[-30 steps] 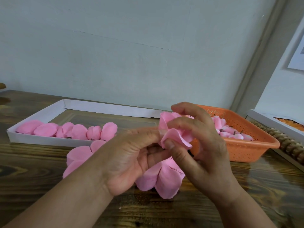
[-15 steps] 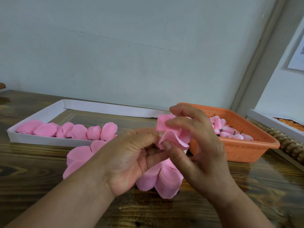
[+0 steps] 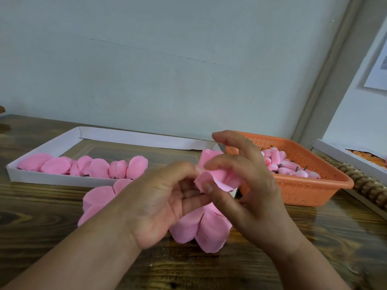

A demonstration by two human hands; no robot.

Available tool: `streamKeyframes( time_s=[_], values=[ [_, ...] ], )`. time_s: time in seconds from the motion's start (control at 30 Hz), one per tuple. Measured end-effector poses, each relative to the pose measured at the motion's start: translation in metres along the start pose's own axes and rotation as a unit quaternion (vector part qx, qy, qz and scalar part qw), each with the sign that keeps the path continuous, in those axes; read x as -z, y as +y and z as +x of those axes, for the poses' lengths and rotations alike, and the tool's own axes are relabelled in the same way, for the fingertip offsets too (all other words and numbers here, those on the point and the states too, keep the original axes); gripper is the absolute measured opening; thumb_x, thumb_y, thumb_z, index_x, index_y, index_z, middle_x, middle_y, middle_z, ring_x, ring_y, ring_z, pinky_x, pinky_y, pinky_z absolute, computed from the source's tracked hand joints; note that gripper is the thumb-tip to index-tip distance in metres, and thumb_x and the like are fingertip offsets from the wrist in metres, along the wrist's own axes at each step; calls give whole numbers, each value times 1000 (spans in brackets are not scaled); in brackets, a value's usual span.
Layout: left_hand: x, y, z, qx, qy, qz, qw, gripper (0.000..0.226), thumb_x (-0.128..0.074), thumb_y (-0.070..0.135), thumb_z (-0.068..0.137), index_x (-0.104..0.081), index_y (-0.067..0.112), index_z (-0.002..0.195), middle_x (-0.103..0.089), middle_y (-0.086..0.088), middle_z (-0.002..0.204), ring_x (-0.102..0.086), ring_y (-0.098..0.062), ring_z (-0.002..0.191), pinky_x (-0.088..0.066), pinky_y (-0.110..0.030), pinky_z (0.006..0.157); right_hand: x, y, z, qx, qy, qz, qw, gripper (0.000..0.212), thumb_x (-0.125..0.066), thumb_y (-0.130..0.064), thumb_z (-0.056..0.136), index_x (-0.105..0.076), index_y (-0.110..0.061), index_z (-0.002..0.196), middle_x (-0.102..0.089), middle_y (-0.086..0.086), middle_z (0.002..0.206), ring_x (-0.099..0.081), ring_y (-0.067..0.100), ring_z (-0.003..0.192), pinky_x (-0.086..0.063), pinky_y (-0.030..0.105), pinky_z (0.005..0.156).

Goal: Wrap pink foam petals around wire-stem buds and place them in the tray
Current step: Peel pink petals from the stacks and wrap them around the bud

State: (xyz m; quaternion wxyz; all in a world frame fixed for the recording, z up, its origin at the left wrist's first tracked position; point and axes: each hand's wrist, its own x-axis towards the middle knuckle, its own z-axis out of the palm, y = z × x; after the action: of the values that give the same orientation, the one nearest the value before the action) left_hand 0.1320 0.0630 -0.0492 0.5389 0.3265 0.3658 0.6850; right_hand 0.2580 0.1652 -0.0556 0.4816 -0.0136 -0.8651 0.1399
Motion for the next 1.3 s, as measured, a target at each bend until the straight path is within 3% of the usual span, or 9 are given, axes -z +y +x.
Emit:
streamKeyframes(
  time_s=[0.1,0.23,0.43,0.63,0.73,0.97,1.1,1.2,1.3],
  values=[
    [3,3,-2,-9,-59,-12,998,36,-53,-3,62,-61,-20,93,-64,-25,94,-66,-27,92,-58,-31,78,2,-2,1,-11,14,14,1000,19,-64,-15,81,-64,-3,96,-49,11,127,-46,20,124,-38,33,99],
    [1,6,-4,-17,-111,17,993,48,-53,-4,72,-49,-22,116,-57,-34,119,-57,-38,117,-48,-36,99,5,-5,3,-21,19,21,999,18,-60,-18,82,-62,-6,96,-49,7,127,-46,16,123,-36,25,98],
    [-4,-1,0,-20,-25,8,999,21,-74,7,72,-73,-3,90,-70,-16,86,-67,-20,86,-57,-27,78,-1,-6,2,2,20,20,1000,15,-58,-18,84,-59,-17,99,-50,12,125,-47,22,121,-40,43,97],
    [-6,-4,1,-17,47,-35,998,24,-72,12,56,-66,-4,74,-63,-12,69,-65,-15,62,-57,-24,61,2,-8,1,-25,26,24,999,29,-70,-14,79,-61,-6,105,-50,10,126,-46,19,124,-39,31,100],
    [-5,-2,2,-14,65,-55,996,11,-69,10,59,-71,-1,62,-65,-11,65,-67,-14,58,-56,-21,55,8,-9,1,-24,54,42,997,35,-69,-14,70,-58,-4,102,-50,11,124,-46,26,124,-40,37,101],
    [-4,-1,0,-15,28,-55,998,21,-68,11,63,-72,-6,75,-73,-15,81,-72,-17,75,-58,-23,63,2,-12,1,-59,53,-12,997,28,-64,-34,77,-64,-5,78,-51,10,122,-49,18,118,-38,28,96],
    [-6,-1,1,-1,7,-69,998,39,-62,8,77,-63,-14,108,-68,-25,109,-67,-30,104,-54,-31,86,-1,-9,0,-94,91,-8,991,24,-54,-28,83,-59,-11,66,-56,8,115,-53,15,113,-41,27,93],
    [-6,-2,1,-3,17,-64,998,47,-64,11,72,-60,-13,113,-67,-25,113,-63,-31,112,-54,-33,88,-3,-10,1,-128,106,16,986,25,-52,-31,82,-59,-18,63,-59,5,109,-54,7,110,-39,17,89],
    [-7,-3,0,-5,14,-44,999,49,-64,12,71,-61,-12,114,-67,-25,113,-64,-31,111,-55,-32,87,-5,-10,0,-129,120,7,984,28,-52,-33,83,-59,-17,61,-60,1,105,-55,5,105,-41,18,86]
  ],
)
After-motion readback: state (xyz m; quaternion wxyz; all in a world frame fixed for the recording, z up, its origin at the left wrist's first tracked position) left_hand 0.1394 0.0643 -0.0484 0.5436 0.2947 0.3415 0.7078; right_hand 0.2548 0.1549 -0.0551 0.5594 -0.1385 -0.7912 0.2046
